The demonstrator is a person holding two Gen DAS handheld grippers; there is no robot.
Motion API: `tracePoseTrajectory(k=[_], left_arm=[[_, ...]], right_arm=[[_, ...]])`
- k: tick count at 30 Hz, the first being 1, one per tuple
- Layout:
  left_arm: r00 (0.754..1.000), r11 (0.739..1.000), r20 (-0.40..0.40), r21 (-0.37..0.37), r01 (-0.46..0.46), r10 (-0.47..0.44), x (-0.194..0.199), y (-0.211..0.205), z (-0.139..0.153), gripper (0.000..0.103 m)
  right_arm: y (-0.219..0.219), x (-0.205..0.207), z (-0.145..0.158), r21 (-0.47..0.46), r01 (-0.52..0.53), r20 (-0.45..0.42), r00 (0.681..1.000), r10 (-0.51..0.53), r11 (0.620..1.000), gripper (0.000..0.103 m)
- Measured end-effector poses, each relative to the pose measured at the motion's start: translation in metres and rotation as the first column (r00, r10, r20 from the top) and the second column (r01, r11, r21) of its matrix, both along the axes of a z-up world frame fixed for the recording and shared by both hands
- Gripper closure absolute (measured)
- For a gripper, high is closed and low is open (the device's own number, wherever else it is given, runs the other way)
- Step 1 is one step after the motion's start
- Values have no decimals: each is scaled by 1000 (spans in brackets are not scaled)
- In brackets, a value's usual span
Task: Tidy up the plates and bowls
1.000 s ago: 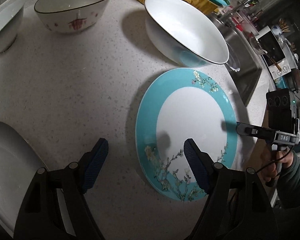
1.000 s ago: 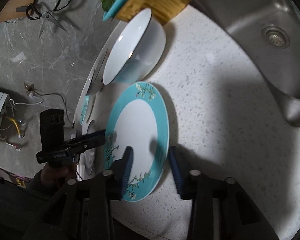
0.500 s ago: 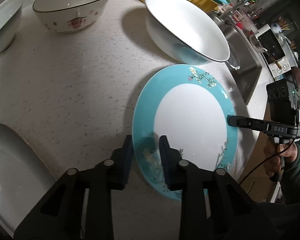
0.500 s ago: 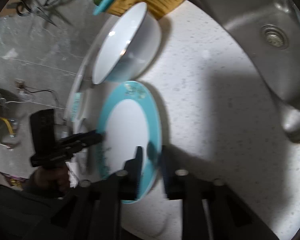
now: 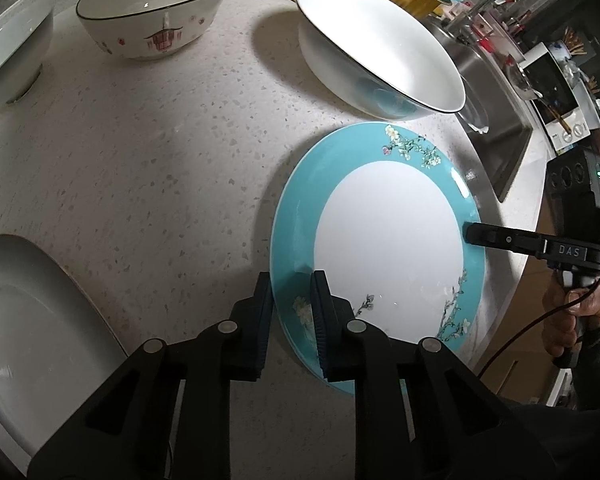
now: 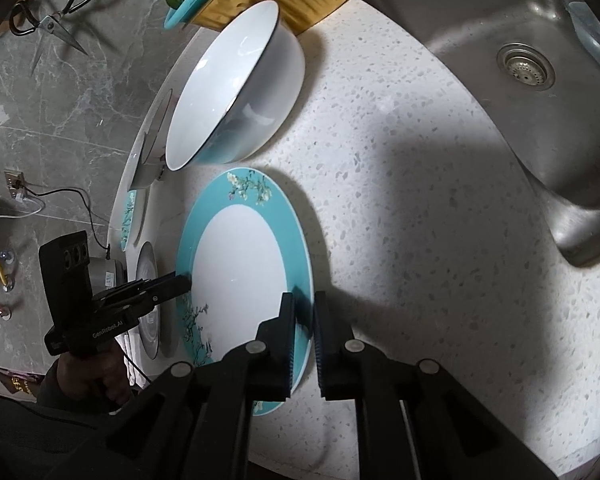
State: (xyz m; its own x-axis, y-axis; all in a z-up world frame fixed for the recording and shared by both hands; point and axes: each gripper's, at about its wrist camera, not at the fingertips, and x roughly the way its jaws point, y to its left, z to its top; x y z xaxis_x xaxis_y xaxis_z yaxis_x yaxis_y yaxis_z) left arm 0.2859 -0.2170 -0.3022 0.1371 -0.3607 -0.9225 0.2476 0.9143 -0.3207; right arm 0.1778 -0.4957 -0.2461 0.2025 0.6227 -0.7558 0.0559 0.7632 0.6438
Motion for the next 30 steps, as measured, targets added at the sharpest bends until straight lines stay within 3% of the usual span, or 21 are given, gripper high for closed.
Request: tracePoseTrajectory(k=[16,23,30], left_arm=[[996,997,45,-16,-78,79,-19,54,58,87],[983,985,67,-15,-170,171,-38,110,81,87],[950,952,76,14,-306,304,-63,188,89,87]], right_arm=[[39,10,40,3,-80,18,997,80,997,92],[87,18,60,25,-159,48,986,158,987,92],[163,24,60,52,-282,59,959,279,958,92]])
